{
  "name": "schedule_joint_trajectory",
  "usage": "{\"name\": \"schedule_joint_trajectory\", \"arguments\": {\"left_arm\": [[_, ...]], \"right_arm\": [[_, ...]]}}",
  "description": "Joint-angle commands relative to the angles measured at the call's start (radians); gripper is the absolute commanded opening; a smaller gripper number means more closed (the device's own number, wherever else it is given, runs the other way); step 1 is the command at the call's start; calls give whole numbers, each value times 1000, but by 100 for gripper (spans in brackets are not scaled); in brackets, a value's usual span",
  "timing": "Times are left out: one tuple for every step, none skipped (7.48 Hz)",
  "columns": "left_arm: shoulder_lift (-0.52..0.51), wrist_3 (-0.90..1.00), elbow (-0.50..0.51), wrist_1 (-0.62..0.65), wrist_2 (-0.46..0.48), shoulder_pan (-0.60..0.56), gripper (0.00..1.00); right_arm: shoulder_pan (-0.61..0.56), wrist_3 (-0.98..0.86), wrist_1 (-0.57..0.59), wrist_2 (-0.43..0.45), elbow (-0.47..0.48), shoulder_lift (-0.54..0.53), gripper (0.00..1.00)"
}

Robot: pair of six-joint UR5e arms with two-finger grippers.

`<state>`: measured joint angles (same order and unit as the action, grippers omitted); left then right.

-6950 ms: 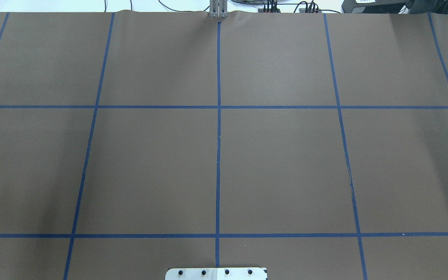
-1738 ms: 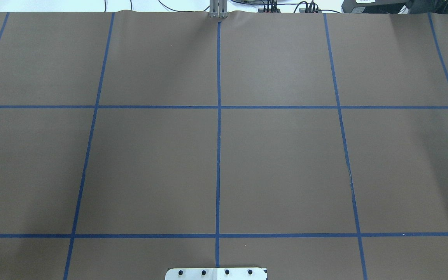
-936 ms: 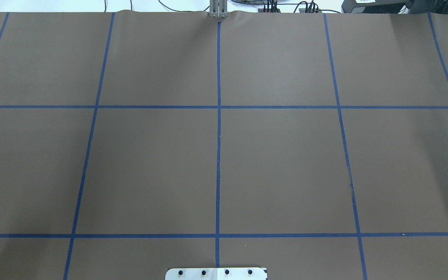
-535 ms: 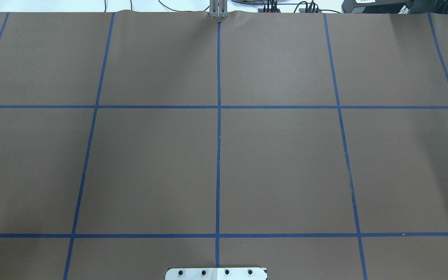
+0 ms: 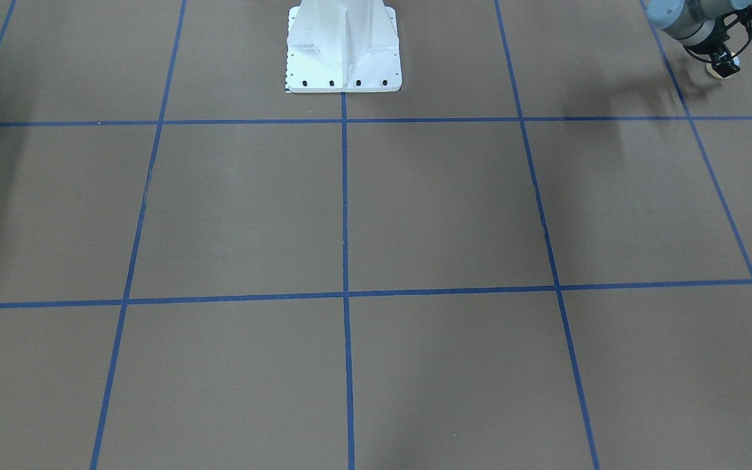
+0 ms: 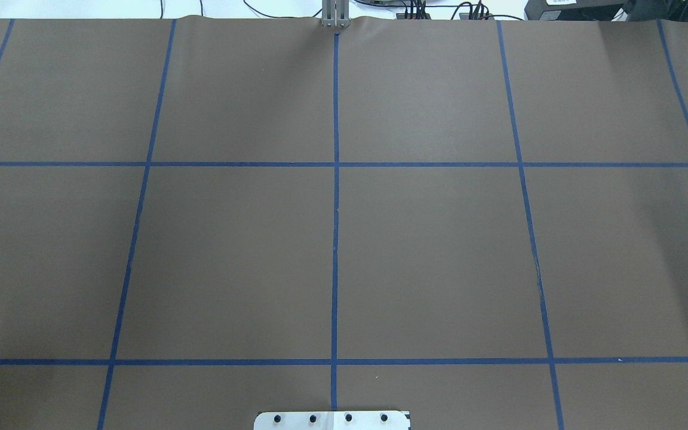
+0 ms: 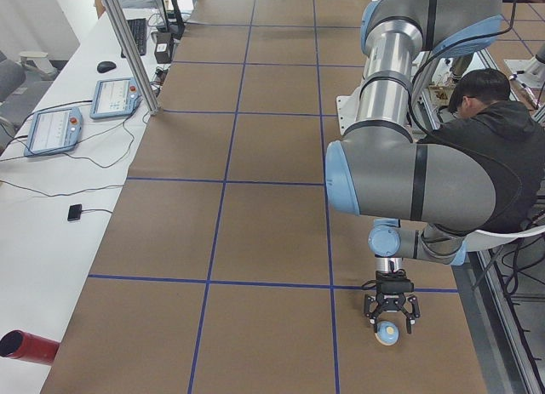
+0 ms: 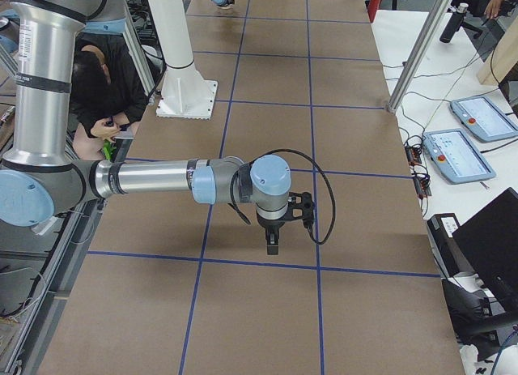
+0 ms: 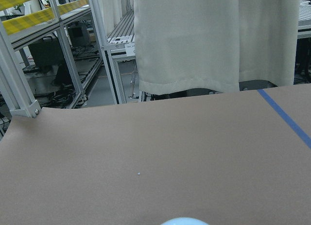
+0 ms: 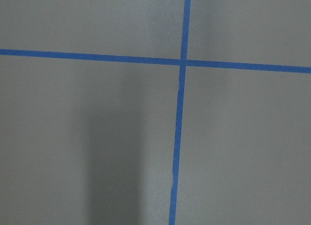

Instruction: Place and press bell with both arms

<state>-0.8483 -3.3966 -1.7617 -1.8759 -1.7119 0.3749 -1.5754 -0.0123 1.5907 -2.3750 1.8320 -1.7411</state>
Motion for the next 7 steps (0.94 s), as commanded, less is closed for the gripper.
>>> {"name": "schedule_joint_trajectory", "arguments": {"left_arm": [[-5, 0, 4, 0, 0, 4, 100], [-17, 0, 5, 1, 0, 9, 100], [-26, 0, 25, 0, 0, 10, 100], [-44, 0, 46, 0, 0, 10, 100], [-44, 0, 48, 0, 0, 10, 100], [-43, 0, 48, 0, 0, 10, 100], [-43, 2, 51, 0, 0, 10, 100]], "right_arm": [[0, 0, 0, 0, 0, 0, 100], [0, 0, 0, 0, 0, 2, 100], [0, 0, 0, 0, 0, 2, 100], [0, 0, 0, 0, 0, 2, 100], [0, 0, 0, 0, 0, 2, 100], [0, 0, 0, 0, 1, 2, 100], [0, 0, 0, 0, 0, 3, 100]]}}
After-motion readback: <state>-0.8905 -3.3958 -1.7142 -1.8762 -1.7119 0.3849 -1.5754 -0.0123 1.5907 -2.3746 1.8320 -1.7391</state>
